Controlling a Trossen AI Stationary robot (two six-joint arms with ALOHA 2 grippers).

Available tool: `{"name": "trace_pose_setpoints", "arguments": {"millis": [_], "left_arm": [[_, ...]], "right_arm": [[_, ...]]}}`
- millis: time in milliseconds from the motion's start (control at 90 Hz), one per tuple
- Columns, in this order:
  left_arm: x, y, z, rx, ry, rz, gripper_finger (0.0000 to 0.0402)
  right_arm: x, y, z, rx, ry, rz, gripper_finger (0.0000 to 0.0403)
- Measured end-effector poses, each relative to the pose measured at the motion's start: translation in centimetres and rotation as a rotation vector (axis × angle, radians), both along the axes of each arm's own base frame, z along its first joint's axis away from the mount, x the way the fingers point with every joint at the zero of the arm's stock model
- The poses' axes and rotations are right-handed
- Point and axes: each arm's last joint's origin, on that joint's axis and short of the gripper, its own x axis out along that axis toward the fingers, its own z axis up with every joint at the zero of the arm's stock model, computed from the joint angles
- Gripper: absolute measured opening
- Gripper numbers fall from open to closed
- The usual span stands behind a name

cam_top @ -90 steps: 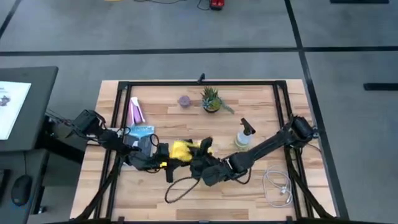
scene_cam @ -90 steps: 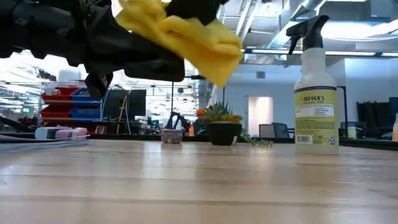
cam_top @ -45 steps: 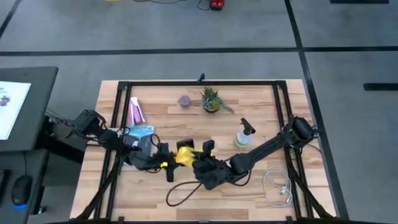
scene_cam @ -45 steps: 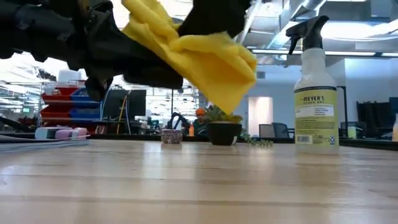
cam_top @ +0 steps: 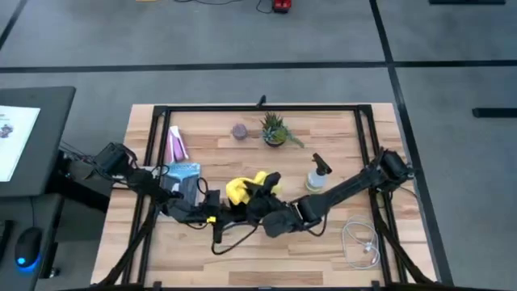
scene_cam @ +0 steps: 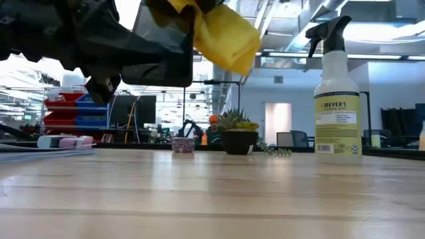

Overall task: Apply microfiber cloth
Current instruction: Wipe the cellphone with the microfiber cloth

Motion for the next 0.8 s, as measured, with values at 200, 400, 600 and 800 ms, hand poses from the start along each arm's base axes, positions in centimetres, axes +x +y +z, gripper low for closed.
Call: {"name": "trace_pose_setpoints", "arguments": {"millis": [200, 400, 600, 800], "left_arm": [[0.0, 0.2, 0.1, -0.015, -0.011, 0.032, 0.0008], [0.2, 0.7, -0.4, -0.061, 0.021, 0.091, 0.0008], [0.3, 0.9, -0.2, -0.073, 0.005, 0.098, 0.0008], [0.3, 0.8, 0.0, -0.067, -0.013, 0.084, 0.0008]], "right_arm": [[-1.2, 1.1, -0.2, -0.166, 0.058, -0.139, 0.0], [-1.6, 3.3, 0.8, -0.094, -0.014, -0.003, 0.0], [-1.0, 3.3, -0.7, 0.029, -0.052, 0.041, 0.0], [0.8, 2.3, -4.3, 0.08, 0.033, 0.101, 0.0]]}}
